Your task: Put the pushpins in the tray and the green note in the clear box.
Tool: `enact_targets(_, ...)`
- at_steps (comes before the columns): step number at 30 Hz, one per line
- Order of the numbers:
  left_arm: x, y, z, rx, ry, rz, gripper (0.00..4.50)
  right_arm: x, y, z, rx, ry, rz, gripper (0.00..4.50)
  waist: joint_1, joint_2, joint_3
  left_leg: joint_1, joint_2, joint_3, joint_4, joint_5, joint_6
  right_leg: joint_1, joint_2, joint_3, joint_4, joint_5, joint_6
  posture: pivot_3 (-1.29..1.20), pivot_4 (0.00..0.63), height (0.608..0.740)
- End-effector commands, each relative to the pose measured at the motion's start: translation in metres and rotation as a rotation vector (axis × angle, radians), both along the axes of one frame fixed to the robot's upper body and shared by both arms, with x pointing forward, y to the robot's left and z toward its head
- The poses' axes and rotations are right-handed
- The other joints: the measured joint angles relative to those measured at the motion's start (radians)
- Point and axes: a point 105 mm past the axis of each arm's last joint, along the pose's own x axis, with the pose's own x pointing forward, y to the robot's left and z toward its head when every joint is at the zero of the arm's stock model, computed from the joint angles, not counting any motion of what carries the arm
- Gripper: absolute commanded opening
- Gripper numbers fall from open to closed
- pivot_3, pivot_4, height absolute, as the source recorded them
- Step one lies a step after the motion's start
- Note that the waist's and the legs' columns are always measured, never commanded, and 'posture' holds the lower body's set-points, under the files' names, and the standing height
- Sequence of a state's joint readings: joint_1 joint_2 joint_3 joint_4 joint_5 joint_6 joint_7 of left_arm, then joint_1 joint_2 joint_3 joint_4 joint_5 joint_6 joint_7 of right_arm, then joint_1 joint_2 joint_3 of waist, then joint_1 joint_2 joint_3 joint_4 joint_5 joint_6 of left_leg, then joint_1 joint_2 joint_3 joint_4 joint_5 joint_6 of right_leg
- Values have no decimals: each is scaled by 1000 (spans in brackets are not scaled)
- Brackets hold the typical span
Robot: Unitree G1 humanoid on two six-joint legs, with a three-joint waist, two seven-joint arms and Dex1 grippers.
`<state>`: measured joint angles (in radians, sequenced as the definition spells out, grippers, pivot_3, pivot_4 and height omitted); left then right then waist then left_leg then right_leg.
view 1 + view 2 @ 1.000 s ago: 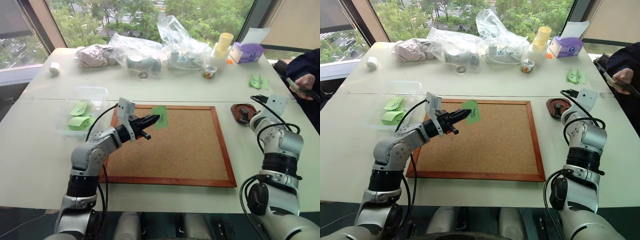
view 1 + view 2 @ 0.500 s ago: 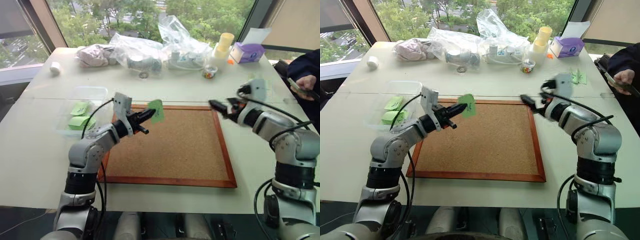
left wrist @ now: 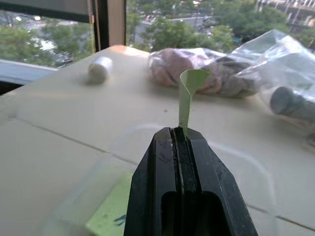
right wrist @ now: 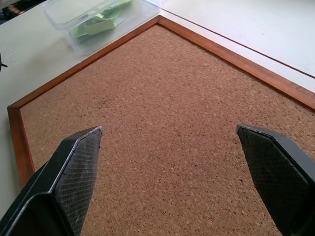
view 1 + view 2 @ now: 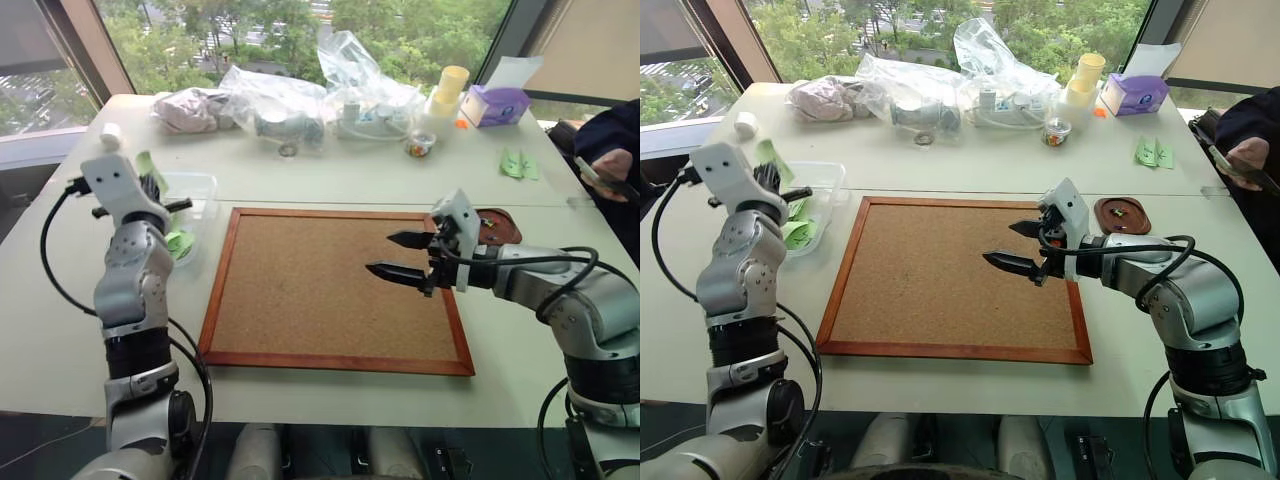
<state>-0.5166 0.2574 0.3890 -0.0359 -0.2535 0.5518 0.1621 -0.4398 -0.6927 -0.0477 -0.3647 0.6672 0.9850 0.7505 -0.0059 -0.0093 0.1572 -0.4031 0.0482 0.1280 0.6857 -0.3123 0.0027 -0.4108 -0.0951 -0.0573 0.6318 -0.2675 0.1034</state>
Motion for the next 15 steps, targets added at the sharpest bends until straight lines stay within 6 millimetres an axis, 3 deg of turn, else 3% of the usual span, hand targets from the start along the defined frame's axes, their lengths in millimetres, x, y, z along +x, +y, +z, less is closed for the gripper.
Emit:
enact_targets(1,-5,9,-2,18,4,37,332,1,1,14,-20,-75,23,4496,7,-2,1,0,0,0,0,0,0,0,0,0,0,0,0,0,150,740)
enact_targets(4,-8,10,-7,25,20,30,1370,2,3,20,-20,-95,38,4500,12,-3,1,0,0,0,0,0,0,0,0,0,0,0,0,0,150,740)
enact_targets(10,-10,0,0,47,-24,-72,4455,2,1,28,-13,-112,57,4500,17,-3,1,0,0,1,0,0,0,0,0,0,0,0,0,0,150,740)
enact_targets(15,-19,-27,25,119,-117,-324,4489,-2,-11,27,-18,-98,61,4500,16,-3,1,0,0,2,0,0,0,0,0,0,0,0,0,0,150,740)
